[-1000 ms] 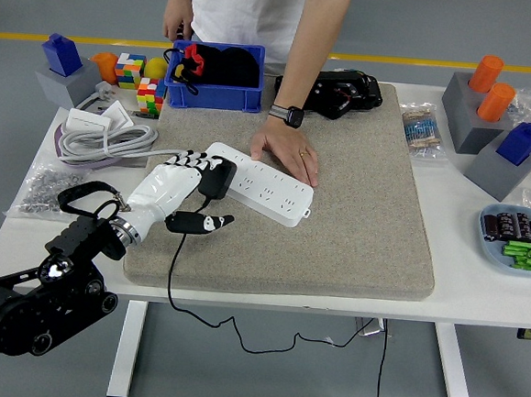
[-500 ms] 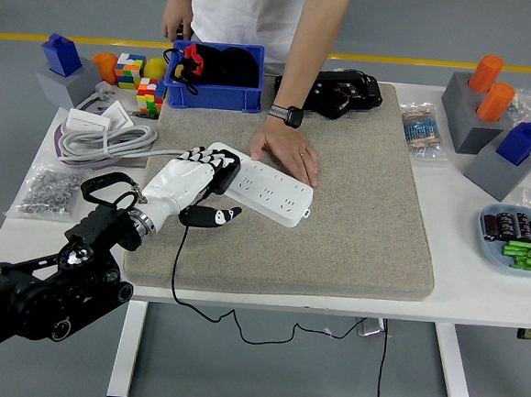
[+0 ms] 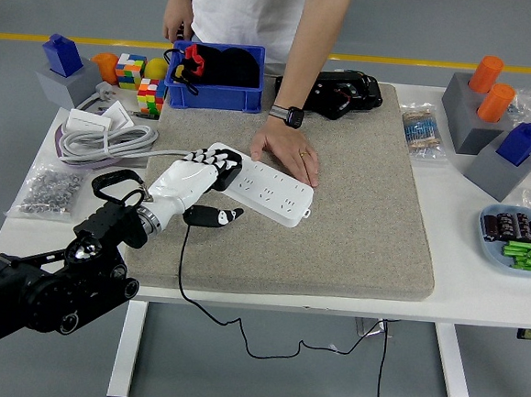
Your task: Press the white button,pick up the black plug,place it near the board,insert it into the board
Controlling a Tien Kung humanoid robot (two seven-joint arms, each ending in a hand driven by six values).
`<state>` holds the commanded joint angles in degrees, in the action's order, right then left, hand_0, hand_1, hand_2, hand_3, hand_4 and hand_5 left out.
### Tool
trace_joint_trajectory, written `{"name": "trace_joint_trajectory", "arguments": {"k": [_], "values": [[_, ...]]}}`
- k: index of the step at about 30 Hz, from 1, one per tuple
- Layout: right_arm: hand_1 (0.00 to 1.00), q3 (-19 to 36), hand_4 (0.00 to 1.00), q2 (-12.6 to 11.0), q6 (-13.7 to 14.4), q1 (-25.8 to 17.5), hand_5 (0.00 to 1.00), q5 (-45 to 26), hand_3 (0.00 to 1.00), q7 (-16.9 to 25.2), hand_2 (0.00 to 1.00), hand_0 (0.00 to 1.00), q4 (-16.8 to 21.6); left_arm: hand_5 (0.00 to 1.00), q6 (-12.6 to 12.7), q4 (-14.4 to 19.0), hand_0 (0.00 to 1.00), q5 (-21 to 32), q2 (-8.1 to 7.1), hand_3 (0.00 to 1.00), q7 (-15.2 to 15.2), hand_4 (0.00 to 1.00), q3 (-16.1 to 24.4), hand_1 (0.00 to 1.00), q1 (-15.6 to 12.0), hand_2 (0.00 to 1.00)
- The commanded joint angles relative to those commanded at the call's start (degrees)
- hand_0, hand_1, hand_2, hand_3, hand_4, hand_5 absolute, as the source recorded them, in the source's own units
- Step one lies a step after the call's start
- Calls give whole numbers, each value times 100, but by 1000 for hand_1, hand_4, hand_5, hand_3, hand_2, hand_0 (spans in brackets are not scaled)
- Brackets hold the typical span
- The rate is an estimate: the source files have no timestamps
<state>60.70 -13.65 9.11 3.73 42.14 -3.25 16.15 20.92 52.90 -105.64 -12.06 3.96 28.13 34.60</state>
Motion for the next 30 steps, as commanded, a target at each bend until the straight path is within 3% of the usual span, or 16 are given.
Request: {"name": "trace_joint_trajectory", "arguments": {"k": [5,6,18,24,30], "values": [[562,1,623,-1,2,-5,299,3,542,1,594,623,3,536,61,146,956,25,-61,872,-65,783,259,943,-81,865],[562,3,624,-2,3,-4,299,5,542,3,595,623,6,507,85,189,950,28,-69,877,-89,741,330,942,-96,871],[560,23,623,7,2,-1,299,15,541,-1,592,619,3,497,222,963,962,-115,-154,879,-166,733,1678,944,-308,896],[559,29,623,13,0,-6,297,24,540,-3,591,618,6,494,261,1076,959,-213,-128,877,-187,733,2464,941,-523,895],[559,73,624,18,-3,-26,300,39,540,-14,592,620,8,490,129,1101,952,-180,-172,877,-142,733,3301,939,-819,895]]}}
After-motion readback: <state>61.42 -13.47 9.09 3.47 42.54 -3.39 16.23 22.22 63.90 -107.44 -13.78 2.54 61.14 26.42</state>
